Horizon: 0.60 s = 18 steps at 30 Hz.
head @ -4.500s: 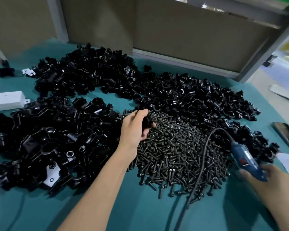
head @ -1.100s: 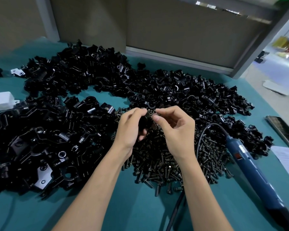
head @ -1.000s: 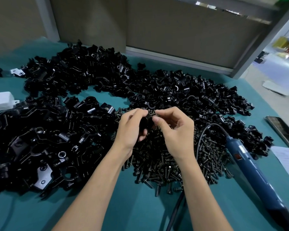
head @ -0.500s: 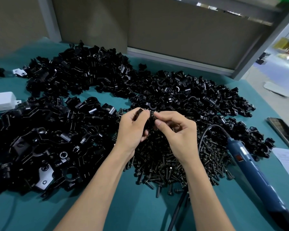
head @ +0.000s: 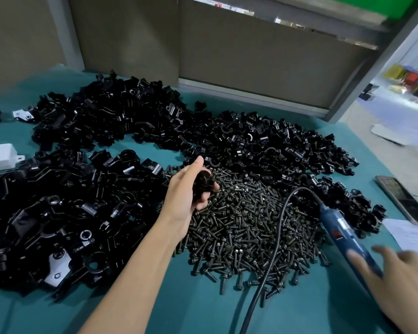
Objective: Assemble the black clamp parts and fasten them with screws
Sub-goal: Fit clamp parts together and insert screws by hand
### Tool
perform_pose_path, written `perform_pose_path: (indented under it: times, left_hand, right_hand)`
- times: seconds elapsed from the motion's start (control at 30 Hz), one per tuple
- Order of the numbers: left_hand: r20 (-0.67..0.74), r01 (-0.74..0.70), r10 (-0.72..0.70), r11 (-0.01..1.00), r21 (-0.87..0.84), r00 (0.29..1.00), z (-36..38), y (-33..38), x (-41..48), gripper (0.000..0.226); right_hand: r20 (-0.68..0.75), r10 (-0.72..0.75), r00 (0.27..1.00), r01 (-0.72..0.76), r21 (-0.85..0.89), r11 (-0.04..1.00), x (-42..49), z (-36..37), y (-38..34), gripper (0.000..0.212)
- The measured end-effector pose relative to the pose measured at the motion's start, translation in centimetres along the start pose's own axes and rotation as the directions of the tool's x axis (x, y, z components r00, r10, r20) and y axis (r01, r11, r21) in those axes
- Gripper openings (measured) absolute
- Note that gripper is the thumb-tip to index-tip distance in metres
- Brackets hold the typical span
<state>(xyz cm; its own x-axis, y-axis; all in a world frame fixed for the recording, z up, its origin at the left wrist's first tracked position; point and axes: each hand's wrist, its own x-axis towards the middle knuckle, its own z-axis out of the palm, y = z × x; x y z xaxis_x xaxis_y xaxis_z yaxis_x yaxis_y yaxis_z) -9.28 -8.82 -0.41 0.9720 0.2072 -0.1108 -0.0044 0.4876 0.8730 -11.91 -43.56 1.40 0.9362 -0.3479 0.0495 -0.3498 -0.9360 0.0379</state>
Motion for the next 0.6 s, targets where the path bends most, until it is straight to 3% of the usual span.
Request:
perform_pose_path:
  times: [0.1, 0.23, 0.3, 0.4, 0.53, 0.6]
  left_hand:
    - [-0.007, -0.025, 0.025, 0.999, 0.047, 1.000, 0.0, 0.1, -0.1, 0.025]
    - [-0.018, -0.052, 0.055, 0.994, 0.100, 0.998, 0.3, 0.0, -0.4, 0.018]
    - [-0.018, -0.059, 0.061, 0.992, 0.112, 0.998, 0.4, -0.1, -0.4, 0.016]
    - [-0.013, -0.061, 0.062, 0.991, 0.119, 0.998, 0.4, -0.3, -0.4, 0.015]
    - [-0.002, -0.060, 0.060, 0.990, 0.130, 0.998, 0.5, -0.5, -0.4, 0.015]
    - [-0.009, -0.058, 0.060, 0.990, 0.128, 0.998, 0.4, -0.5, -0.3, 0.016]
  right_hand:
    - [0.038, -0.009, 0.999, 0.004, 0.139, 0.990, -1.5, 1.5, 1.1, 0.080]
    - [-0.053, -0.125, 0.991, 0.133, 0.194, 0.972, -1.9, 2.6, 0.7, 0.064]
    - [-0.053, -0.102, 0.993, 0.111, 0.222, 0.969, -1.5, 2.3, 0.9, 0.071]
    - [0.057, -0.105, 0.993, 0.092, 0.194, 0.977, -0.3, 1.2, 0.9, 0.092]
    - [0.091, -0.185, 0.979, 0.171, 0.139, 0.975, 0.6, 0.9, -0.6, 0.048]
    - [0.097, -0.179, 0.979, 0.158, 0.193, 0.968, 0.6, 0.7, -1.1, 0.046]
